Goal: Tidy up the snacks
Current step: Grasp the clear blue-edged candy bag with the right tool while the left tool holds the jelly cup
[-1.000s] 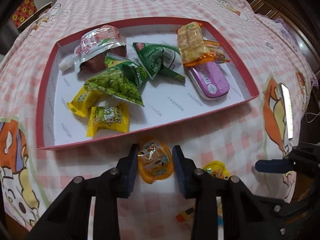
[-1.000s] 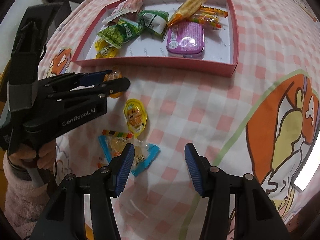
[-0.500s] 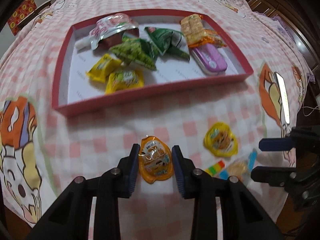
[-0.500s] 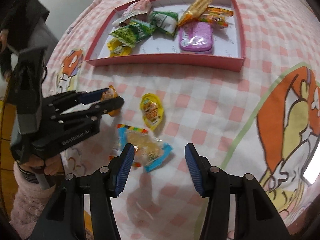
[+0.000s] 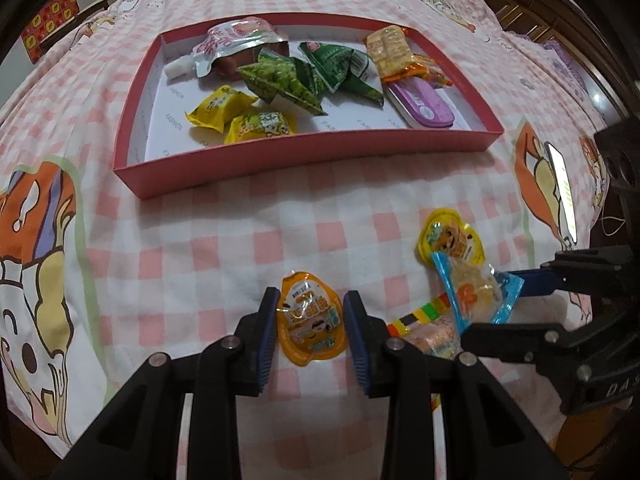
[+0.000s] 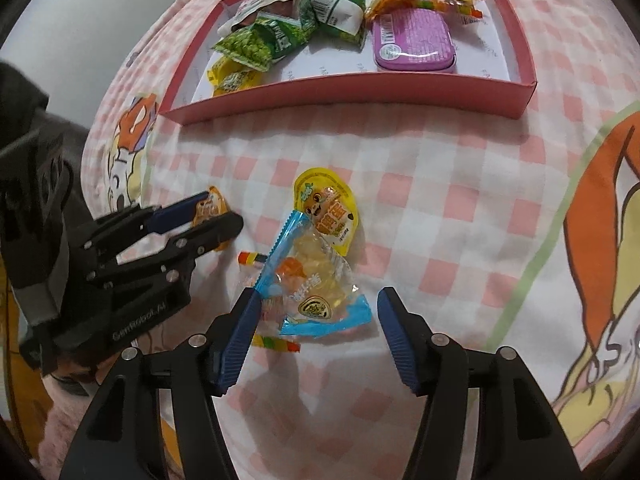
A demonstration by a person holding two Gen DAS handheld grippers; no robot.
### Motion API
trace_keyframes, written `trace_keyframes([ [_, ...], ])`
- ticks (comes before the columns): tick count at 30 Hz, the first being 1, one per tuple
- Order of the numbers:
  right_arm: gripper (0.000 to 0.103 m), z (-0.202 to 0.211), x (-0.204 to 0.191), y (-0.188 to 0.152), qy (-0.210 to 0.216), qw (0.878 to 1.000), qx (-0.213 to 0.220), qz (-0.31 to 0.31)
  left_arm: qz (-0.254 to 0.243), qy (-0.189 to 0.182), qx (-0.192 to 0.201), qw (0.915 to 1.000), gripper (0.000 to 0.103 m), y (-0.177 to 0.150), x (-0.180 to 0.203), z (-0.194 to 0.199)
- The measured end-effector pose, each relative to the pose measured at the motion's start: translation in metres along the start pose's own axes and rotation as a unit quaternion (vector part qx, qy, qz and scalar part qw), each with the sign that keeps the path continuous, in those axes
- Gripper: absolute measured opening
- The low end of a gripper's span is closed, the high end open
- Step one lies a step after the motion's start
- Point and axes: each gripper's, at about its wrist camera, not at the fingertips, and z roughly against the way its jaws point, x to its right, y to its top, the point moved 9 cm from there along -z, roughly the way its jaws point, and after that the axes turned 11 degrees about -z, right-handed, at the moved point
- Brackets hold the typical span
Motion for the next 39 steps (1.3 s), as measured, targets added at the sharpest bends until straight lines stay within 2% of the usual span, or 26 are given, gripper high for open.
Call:
trace_keyframes([
  [3,0.061,-0.001,0.001,0.002,0.005,1.000,0.007,-0.002,-0.001,0.002,0.002,1.0000,0.034,-0.001,-0.001,0.002],
  [6,0.054,0.001,0.004,0.002,0.002,1.000,0.018,0.001,0.000,0.002,0.004,1.0000,0.034,0.000,0.004,-0.002],
  [8,0.040,0.002,0.005,0.004,0.004,1.000,0.022,-0.003,-0.003,0.004,0.003,1.0000,0.034,0.000,0.005,-0.003],
  [10,0.032,0.003,0.009,0.006,-0.003,1.000,0.025,-0.005,-0.005,0.005,0.001,1.0000,0.034,0.002,0.006,-0.003],
  [21,0.028,0.013,0.009,0.002,0.002,0.999,0.050,0.018,0.008,-0.001,0.008,0.9999,0.024,0.003,0.002,0.002],
  [31,0.028,0.025,0.011,-0.007,0.004,0.997,0.070,0.037,0.002,0.008,0.007,0.9999,0.022,-0.003,-0.001,0.006],
  [34,0.028,0.023,0.013,-0.009,0.006,0.997,0.067,0.047,-0.011,0.015,0.004,0.9998,0.022,-0.003,0.002,0.003],
  [39,0.028,0.021,0.010,-0.007,0.010,0.997,0.058,0.056,-0.002,0.008,0.000,1.0000,0.023,0.006,0.003,-0.005],
])
